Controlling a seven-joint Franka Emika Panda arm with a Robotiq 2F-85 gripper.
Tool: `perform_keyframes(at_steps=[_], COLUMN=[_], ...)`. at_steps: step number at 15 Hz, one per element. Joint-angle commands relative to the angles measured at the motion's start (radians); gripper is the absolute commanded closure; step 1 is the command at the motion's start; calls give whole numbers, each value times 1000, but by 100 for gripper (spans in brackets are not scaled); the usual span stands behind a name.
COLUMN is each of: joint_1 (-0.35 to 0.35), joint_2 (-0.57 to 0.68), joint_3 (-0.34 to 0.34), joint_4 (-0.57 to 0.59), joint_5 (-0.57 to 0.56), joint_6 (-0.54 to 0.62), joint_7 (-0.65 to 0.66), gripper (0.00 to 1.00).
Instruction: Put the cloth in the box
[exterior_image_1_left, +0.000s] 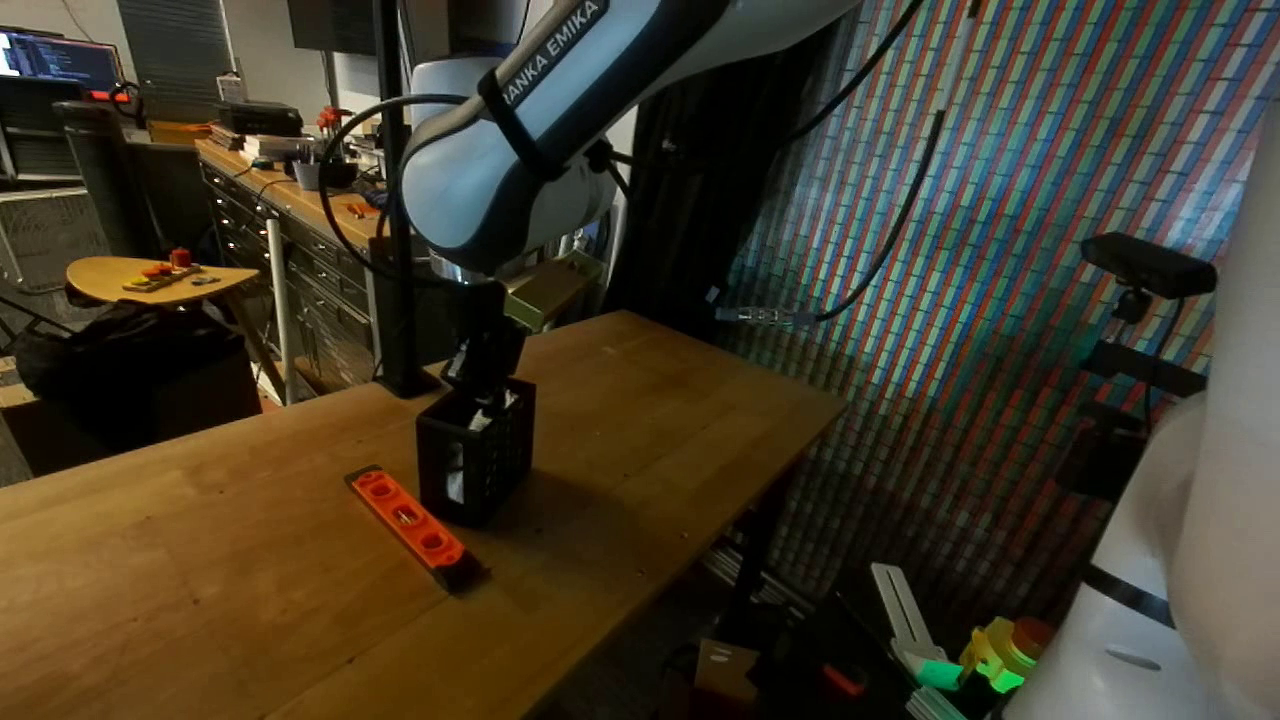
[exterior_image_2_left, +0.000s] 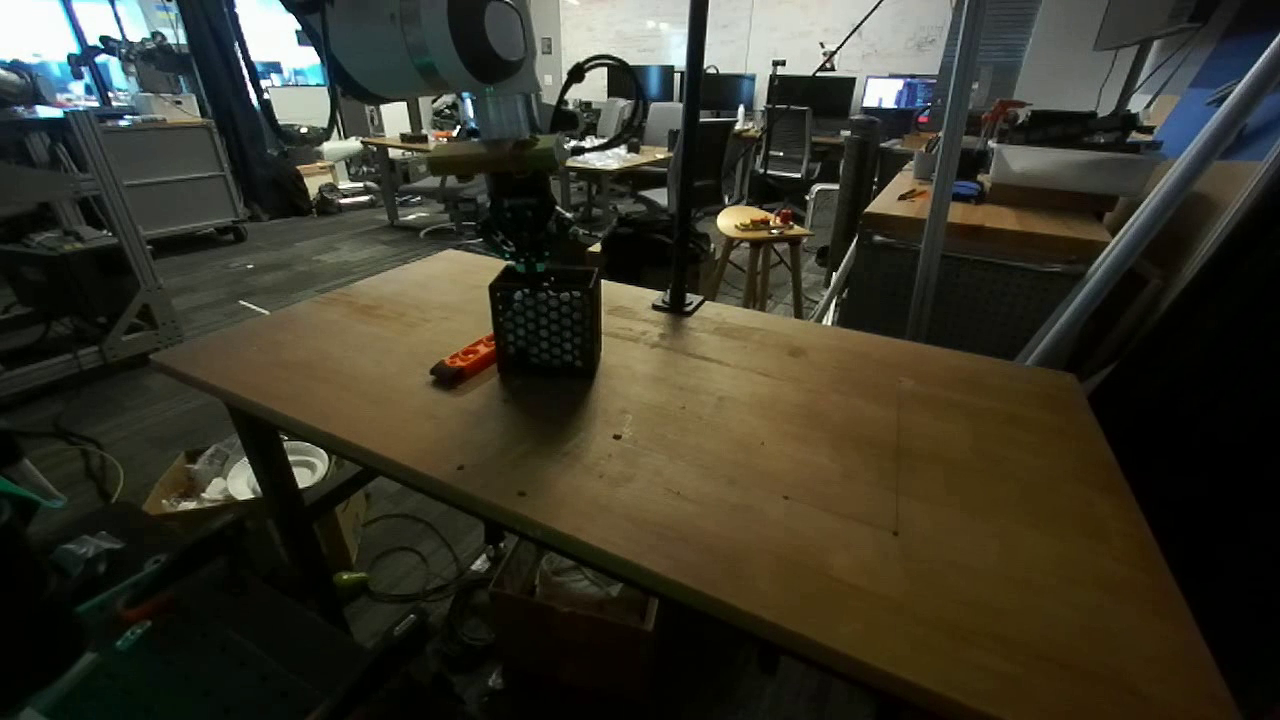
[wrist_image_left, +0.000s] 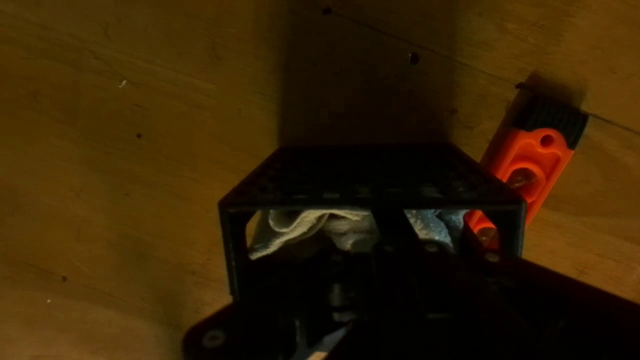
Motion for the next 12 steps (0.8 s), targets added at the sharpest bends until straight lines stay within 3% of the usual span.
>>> perform_keyframes(at_steps=[1, 12], joint_1=[-28, -125], joint_2=[42, 272], joint_3=[-5, 46], joint_4=[14, 152], joint_5=[31, 214], joint_6=[50, 100], joint_7=[-53, -264], gripper=[98, 98])
